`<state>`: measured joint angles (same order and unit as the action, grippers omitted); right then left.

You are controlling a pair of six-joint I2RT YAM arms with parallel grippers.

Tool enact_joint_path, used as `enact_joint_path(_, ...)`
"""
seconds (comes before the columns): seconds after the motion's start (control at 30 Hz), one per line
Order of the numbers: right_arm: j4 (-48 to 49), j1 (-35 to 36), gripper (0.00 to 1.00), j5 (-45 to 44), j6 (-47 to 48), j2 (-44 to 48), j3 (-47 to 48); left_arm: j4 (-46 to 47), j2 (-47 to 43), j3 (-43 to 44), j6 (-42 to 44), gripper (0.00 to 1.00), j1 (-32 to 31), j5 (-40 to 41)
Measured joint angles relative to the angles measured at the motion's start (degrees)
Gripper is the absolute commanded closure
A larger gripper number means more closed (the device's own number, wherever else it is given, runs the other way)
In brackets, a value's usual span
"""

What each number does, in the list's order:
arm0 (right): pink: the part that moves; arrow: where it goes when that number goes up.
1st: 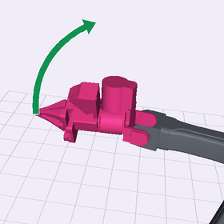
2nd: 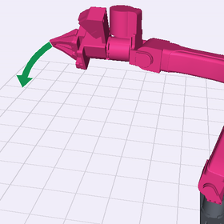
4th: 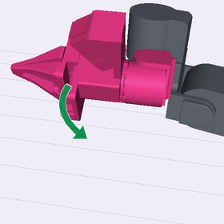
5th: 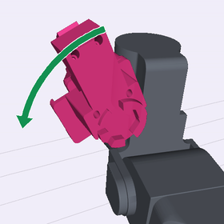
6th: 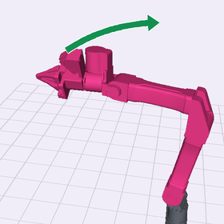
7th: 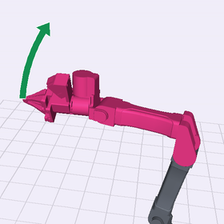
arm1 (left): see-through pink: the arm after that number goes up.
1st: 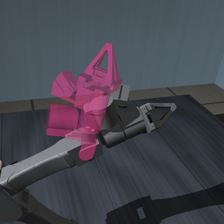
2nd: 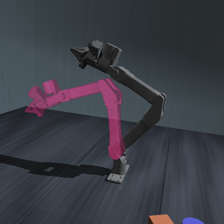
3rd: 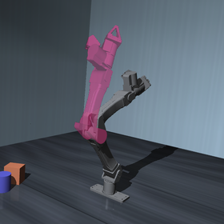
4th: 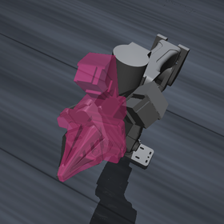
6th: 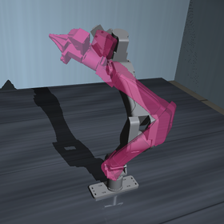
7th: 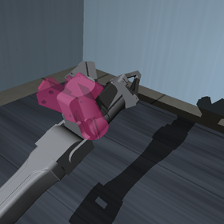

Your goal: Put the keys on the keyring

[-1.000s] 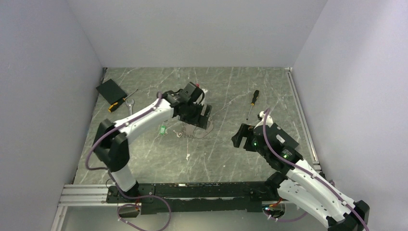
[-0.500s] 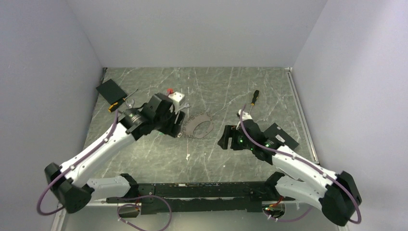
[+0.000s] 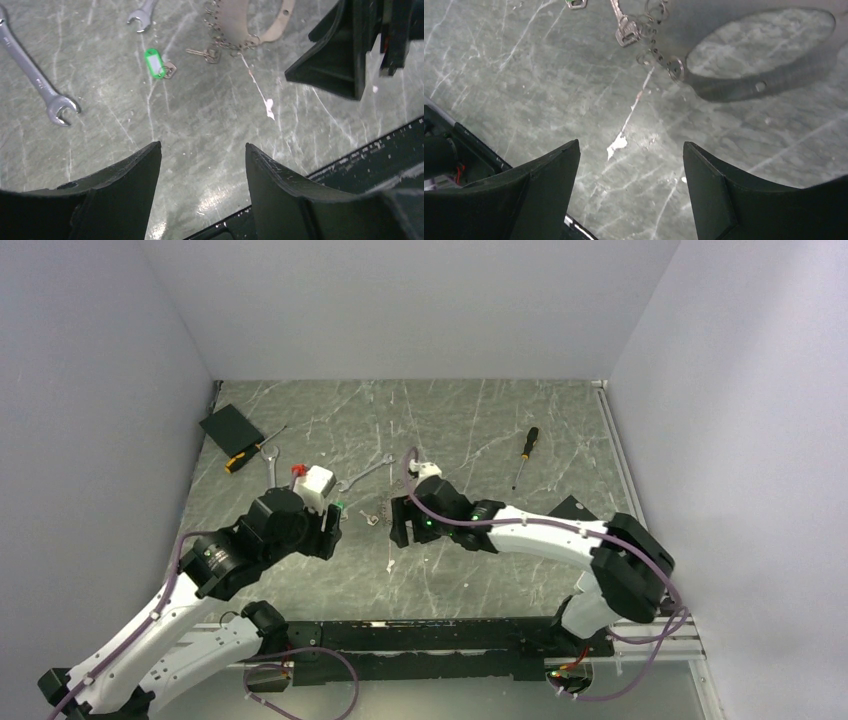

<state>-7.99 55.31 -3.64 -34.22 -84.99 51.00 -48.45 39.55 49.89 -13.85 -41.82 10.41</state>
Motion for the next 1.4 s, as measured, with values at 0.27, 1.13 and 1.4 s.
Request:
enact_joint_path(0.27,-3.8,2.7,0.21,-3.6,3.4,-14.5,17.9,-0.2,2.4,0.1,-4.4,0.36,0.0,9.4)
enact_joint_path(1.13,-22.7,1.5,0.18,-21.9,-6.4,24.8,-5.7,17.8,27.8,-1.6,-3.0,0.52,5.7,-9.6)
enact_joint_path(1.4,-29.0,1.5,0.17,-23.7,-9.5,33.7,-8.0,24.8,44.8,0.6,-3.0,0.49,15.0,-21.7)
